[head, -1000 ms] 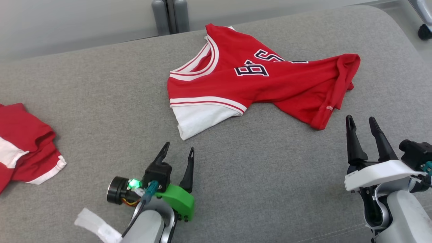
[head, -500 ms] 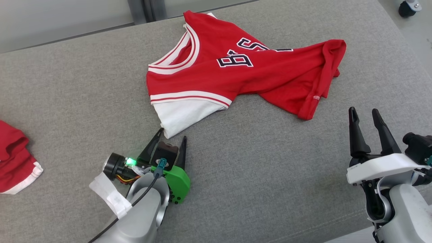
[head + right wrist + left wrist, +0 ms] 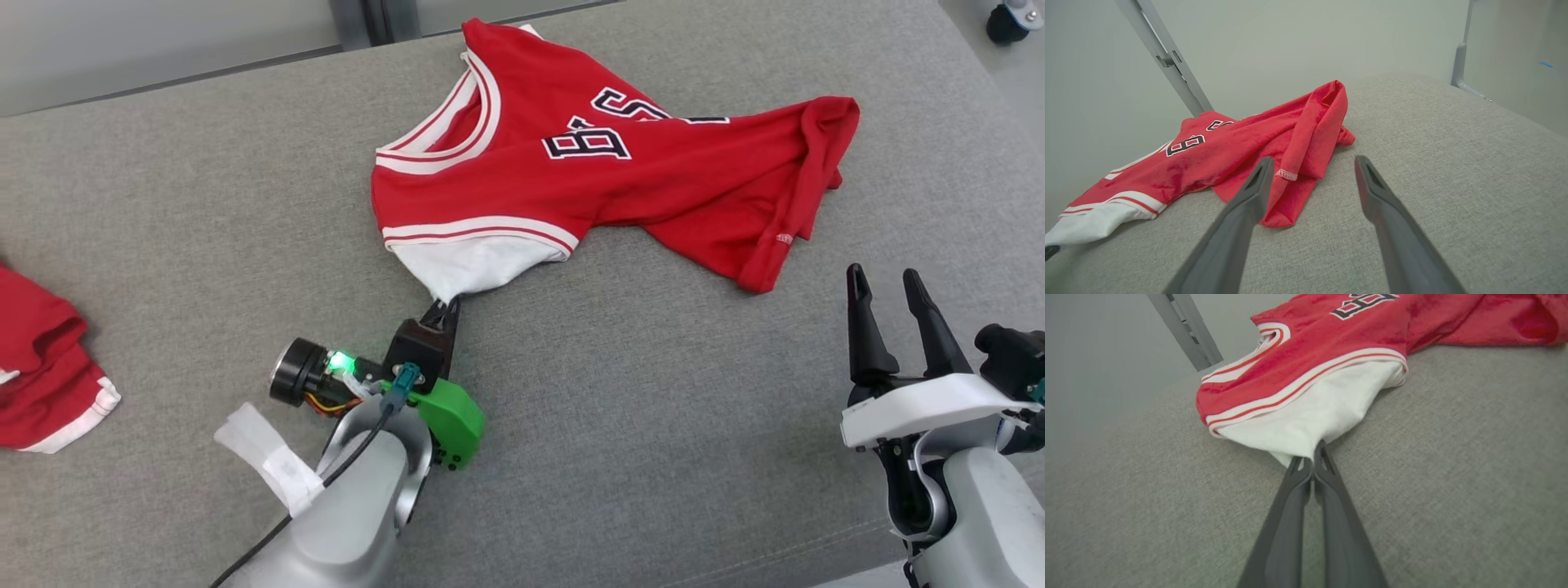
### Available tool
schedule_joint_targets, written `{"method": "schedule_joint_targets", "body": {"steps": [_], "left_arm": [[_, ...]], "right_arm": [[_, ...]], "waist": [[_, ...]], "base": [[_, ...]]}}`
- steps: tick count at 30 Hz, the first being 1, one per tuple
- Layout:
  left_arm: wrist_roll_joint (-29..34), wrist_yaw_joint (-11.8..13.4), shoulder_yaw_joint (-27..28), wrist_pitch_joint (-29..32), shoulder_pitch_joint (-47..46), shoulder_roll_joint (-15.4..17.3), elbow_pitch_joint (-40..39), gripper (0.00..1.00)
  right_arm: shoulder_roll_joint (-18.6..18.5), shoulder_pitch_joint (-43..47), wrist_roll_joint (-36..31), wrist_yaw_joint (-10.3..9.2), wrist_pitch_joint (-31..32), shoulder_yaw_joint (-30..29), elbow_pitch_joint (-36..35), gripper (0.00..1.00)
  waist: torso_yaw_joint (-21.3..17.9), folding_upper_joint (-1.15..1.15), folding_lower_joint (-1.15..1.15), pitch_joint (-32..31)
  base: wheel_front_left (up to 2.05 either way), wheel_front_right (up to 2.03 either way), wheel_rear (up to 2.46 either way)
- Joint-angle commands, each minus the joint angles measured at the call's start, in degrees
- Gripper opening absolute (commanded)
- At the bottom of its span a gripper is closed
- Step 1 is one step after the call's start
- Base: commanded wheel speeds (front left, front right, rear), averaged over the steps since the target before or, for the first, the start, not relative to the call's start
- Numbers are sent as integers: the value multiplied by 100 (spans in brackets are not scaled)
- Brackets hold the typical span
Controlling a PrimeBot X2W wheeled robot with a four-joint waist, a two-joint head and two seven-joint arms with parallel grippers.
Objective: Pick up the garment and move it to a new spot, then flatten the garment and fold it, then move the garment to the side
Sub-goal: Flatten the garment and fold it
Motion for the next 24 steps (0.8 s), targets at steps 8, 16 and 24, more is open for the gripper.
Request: {"method": "schedule_joint_targets", "body": {"steps": [8,16,24], "left_arm": [[-447,-7,606,1,638,19,-1386,0],[-315,-43,582,1,1040,21,-2054,0],[-442,-20,376,1,1093,23,-2249,0]], "right_arm": [[-97,-170,-261,-8,197,-102,491,100],[10,-713,-729,-8,496,-92,1275,100],[136,-1227,-1328,-8,579,-224,2170,100]], "waist": [[491,0,0,-210],[770,0,0,-219],[857,0,0,-155]], "base": [[0,0,0],[0,0,0],[0,0,0]]}}
